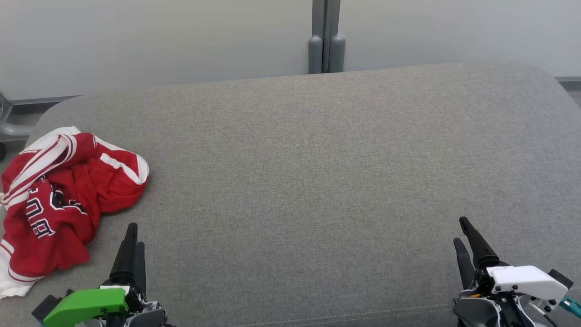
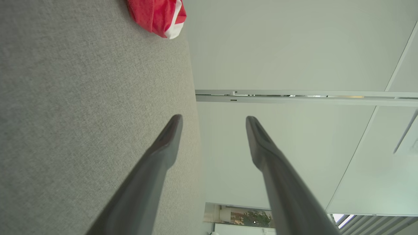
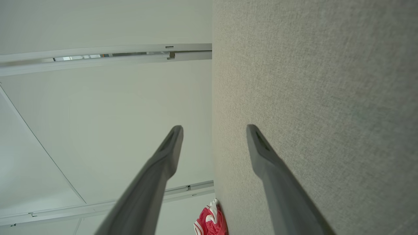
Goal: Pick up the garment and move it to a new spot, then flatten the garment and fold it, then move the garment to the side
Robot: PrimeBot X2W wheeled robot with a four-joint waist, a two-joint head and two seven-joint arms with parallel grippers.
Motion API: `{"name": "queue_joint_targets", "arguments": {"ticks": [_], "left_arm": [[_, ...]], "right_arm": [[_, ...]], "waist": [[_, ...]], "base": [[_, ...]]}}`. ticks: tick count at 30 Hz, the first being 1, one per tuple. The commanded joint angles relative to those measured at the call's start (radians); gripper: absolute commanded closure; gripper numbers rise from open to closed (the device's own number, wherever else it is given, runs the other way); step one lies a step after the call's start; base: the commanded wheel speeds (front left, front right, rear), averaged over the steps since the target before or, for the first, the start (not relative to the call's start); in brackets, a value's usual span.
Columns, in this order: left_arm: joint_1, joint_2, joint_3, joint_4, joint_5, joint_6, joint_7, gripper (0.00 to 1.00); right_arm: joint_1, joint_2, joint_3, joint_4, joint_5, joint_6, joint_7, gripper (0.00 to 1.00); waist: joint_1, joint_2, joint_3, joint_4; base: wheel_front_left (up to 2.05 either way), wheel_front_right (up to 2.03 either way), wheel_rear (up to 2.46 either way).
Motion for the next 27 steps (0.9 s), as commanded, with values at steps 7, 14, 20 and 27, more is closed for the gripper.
{"name": "queue_joint_targets", "arguments": {"ticks": [7, 14, 20, 27], "left_arm": [[-0.029, 0.02, -0.036, -0.061, 0.143, -0.001, -0.052, 0.0], [-0.031, 0.021, -0.047, -0.109, 0.3, -0.002, -0.087, 0.0], [-0.033, 0.025, -0.075, -0.153, 0.456, 0.001, -0.114, 0.0], [-0.031, 0.029, -0.115, -0.18, 0.614, 0.026, -0.14, 0.0]], "right_arm": [[-0.026, -0.017, 0.016, -0.033, -0.133, 0.0, -0.05, 0.0], [-0.031, -0.019, 0.034, -0.082, -0.307, 0.0, -0.085, 0.0], [-0.03, -0.024, 0.067, -0.114, -0.463, 0.0, -0.113, 0.0], [-0.036, -0.028, 0.097, -0.143, -0.586, 0.0, -0.139, 0.0]], "waist": [[0.0, 0.0, -0.001, -0.001], [0.0, 0.0, -0.001, -0.002], [0.0, 0.0, -0.002, -0.003], [0.0, 0.0, -0.002, -0.005]], "base": [[0.0, 0.0, 0.0], [0.0, 0.0, 0.0], [0.0, 0.0, 0.0], [0.0, 0.0, 0.0]]}}
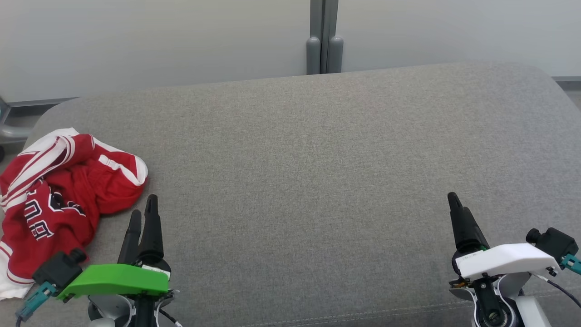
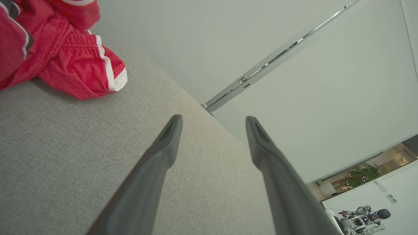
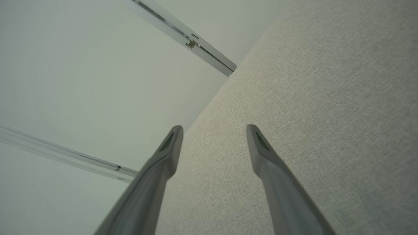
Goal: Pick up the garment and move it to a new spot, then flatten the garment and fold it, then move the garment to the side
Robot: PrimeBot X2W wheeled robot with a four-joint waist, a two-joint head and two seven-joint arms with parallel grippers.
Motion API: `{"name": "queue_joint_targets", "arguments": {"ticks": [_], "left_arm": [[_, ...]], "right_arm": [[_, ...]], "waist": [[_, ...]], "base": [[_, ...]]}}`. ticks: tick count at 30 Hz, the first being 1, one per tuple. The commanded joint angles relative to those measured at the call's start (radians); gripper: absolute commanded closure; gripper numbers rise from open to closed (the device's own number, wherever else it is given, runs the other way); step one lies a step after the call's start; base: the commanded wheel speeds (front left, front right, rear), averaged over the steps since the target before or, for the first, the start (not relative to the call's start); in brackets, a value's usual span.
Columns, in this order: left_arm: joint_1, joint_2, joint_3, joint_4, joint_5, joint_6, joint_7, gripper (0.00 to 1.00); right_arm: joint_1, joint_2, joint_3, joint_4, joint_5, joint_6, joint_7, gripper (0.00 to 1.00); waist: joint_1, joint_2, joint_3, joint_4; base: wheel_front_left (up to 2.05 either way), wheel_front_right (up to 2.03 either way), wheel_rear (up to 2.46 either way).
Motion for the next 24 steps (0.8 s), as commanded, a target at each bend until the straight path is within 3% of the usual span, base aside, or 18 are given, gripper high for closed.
{"name": "queue_joint_targets", "arguments": {"ticks": [1, 13, 24], "left_arm": [[-0.026, 0.01, -0.013, -0.024, 0.049, 0.008, -0.013, 0.0], [-0.027, 0.018, -0.085, -0.03, 0.253, 0.087, -0.059, 0.0], [-0.031, 0.039, -0.145, -0.044, 0.384, 0.124, -0.098, 0.0]], "right_arm": [[-0.026, -0.008, 0.009, -0.026, -0.039, 0.0, -0.012, 0.0], [-0.026, -0.023, 0.082, -0.067, -0.236, 0.0, -0.059, 0.0], [-0.019, -0.023, 0.083, -0.048, -0.356, 0.0, -0.098, 0.0]], "waist": [[0.0, 0.0, 0.0, 0.0], [0.0, 0.0, -0.001, -0.004], [0.0, 0.0, -0.005, -0.005]], "base": [[0.0, 0.0, 0.0], [0.0, 0.0, 0.0], [0.0, 0.0, 0.0]]}}
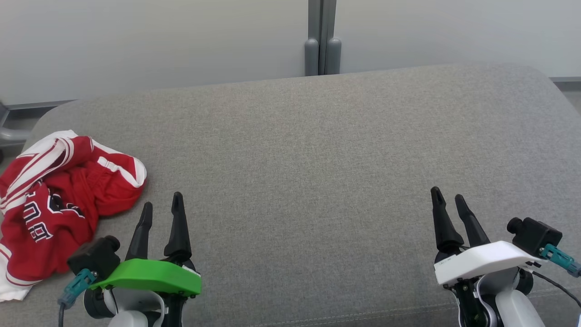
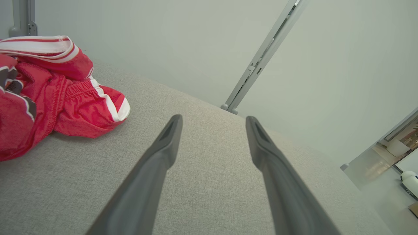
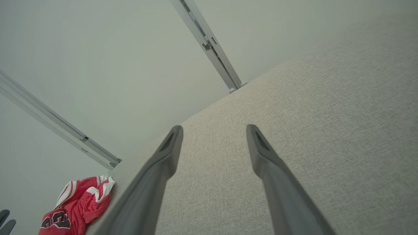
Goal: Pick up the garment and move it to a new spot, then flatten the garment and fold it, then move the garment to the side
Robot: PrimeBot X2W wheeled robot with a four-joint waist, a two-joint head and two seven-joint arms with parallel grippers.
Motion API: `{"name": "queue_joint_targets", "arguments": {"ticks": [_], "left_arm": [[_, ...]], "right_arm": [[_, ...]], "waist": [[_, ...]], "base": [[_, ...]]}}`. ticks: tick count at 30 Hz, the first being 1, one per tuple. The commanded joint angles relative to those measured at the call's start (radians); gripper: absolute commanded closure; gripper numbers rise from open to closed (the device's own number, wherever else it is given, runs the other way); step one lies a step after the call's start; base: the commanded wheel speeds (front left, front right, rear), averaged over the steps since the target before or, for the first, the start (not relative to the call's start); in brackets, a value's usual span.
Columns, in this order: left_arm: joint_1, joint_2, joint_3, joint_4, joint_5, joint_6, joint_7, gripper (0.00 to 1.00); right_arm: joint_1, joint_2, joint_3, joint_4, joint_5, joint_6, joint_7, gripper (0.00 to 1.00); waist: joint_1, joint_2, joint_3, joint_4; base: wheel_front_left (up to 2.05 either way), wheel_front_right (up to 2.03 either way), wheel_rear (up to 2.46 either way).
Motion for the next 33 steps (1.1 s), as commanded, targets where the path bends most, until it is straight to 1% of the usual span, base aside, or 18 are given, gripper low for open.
{"name": "queue_joint_targets", "arguments": {"ticks": [1, 6, 10, 13, 18, 22, 23, 27, 30, 33], "left_arm": [[-0.029, 0.012, -0.012, -0.015, 0.036, 0.007, -0.013, 0.0], [-0.026, 0.018, -0.033, -0.019, 0.083, 0.018, -0.029, 0.0], [-0.024, 0.022, -0.047, -0.019, 0.118, 0.015, -0.041, 0.0], [-0.018, 0.015, -0.04, -0.026, 0.118, 0.012, -0.049, 0.0], [-0.013, 0.009, -0.034, -0.03, 0.155, 0.009, -0.062, 0.0], [-0.008, 0.008, -0.04, -0.023, 0.202, 0.007, -0.072, 0.0], [-0.009, 0.009, -0.049, -0.016, 0.232, 0.001, -0.078, 0.0], [-0.006, 0.009, -0.056, -0.002, 0.269, 0.001, -0.089, 0.0], [-0.007, 0.01, -0.067, 0.005, 0.305, 0.002, -0.097, 0.0], [-0.009, 0.011, -0.075, 0.005, 0.335, 0.006, -0.104, 0.0]], "right_arm": [[-0.014, -0.007, 0.008, -0.017, -0.032, 0.0, -0.013, 0.0], [-0.01, -0.008, 0.019, -0.019, -0.079, 0.0, -0.03, 0.0], [-0.011, -0.01, 0.03, -0.021, -0.122, 0.0, -0.041, 0.0], [-0.011, -0.011, 0.03, -0.016, -0.156, 0.0, -0.05, 0.0], [-0.01, -0.014, 0.015, -0.017, -0.192, 0.0, -0.062, 0.0], [-0.012, -0.014, 0.024, -0.02, -0.231, 0.0, -0.073, 0.0], [-0.021, -0.016, 0.05, -0.035, -0.28, 0.0, -0.079, 0.0], [-0.016, -0.017, 0.066, -0.048, -0.334, 0.0, -0.09, 0.0], [-0.014, -0.018, 0.069, -0.059, -0.363, 0.0, -0.097, 0.0], [-0.013, -0.02, 0.045, -0.081, -0.385, 0.0, -0.104, 0.0]], "waist": [[0.0, 0.0, -0.001, 0.0], [0.0, 0.0, -0.008, -0.001], [0.0, 0.0, -0.011, -0.001], [0.0, 0.0, -0.012, -0.001], [0.0, 0.0, -0.014, -0.002], [0.0, 0.0, -0.016, -0.002], [0.0, 0.0, -0.017, -0.002], [0.0, 0.0, -0.02, -0.004], [0.0, 0.0, -0.02, -0.004], [0.0, 0.0, -0.019, -0.003]], "base": [[0.0, 0.0, 0.0], [0.0, 0.0, 0.0], [0.0, 0.0, 0.0], [0.0, 0.0, 0.0], [0.0, 0.0, 0.0], [0.0, 0.0, 0.0], [0.0, 0.0, 0.0], [0.0, 0.0, 0.0], [0.0, 0.0, 0.0], [0.0, 0.0, 0.0]]}}
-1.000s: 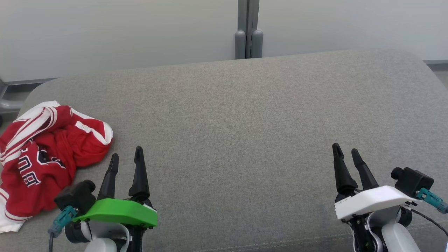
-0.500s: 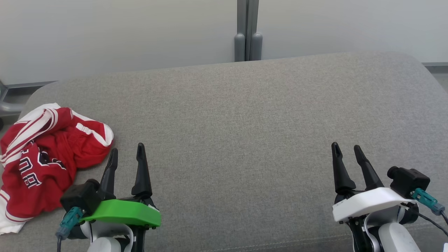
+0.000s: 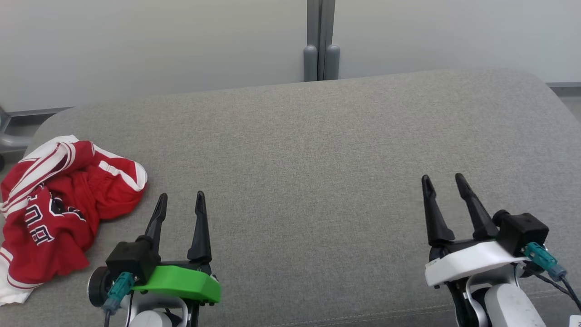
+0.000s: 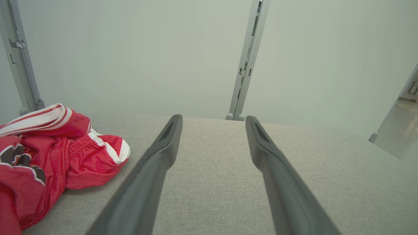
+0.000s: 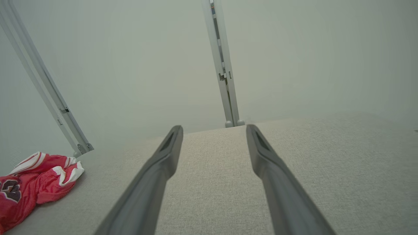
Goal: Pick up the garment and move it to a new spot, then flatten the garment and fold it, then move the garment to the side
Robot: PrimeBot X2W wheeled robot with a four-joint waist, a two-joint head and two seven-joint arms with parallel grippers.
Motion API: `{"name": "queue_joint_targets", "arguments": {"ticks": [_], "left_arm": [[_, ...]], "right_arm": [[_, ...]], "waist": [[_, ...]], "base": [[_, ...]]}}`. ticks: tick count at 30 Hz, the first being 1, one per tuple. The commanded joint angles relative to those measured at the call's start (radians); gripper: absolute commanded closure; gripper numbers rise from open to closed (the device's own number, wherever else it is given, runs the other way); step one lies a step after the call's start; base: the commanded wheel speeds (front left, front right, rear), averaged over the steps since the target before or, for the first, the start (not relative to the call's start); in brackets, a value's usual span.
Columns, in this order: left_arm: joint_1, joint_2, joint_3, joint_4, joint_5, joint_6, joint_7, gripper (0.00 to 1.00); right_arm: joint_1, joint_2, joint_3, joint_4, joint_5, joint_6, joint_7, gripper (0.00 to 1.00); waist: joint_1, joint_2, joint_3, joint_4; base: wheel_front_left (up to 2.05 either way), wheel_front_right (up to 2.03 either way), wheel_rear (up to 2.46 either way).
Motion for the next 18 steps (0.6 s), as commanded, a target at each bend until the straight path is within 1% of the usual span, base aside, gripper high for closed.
{"name": "queue_joint_targets", "arguments": {"ticks": [1, 4, 9, 18], "left_arm": [[-0.005, 0.005, -0.009, -0.005, 0.033, 0.006, -0.013, 0.0], [-0.005, 0.005, -0.016, -0.007, 0.057, 0.009, -0.019, 0.0], [-0.006, 0.006, -0.029, -0.005, 0.096, 0.013, -0.031, 0.0], [0.006, 0.008, -0.042, 0.003, 0.162, 0.021, -0.05, 0.0]], "right_arm": [[-0.009, -0.006, -0.013, -0.022, -0.029, 0.0, -0.011, 0.0], [-0.003, -0.007, -0.03, -0.026, -0.053, 0.0, -0.019, 0.0], [0.003, -0.009, -0.035, 0.012, -0.086, 0.0, -0.03, 0.0], [0.005, -0.012, -0.02, 0.044, -0.137, 0.0, -0.05, 0.0]], "waist": [[0.0, 0.0, 0.001, 0.001], [0.0, 0.0, 0.001, 0.001], [0.0, 0.0, -0.003, 0.001], [0.0, 0.0, -0.017, -0.003]], "base": [[0.0, 0.0, 0.0], [0.0, 0.0, 0.0], [0.0, 0.0, 0.0], [0.0, 0.0, 0.0]]}}
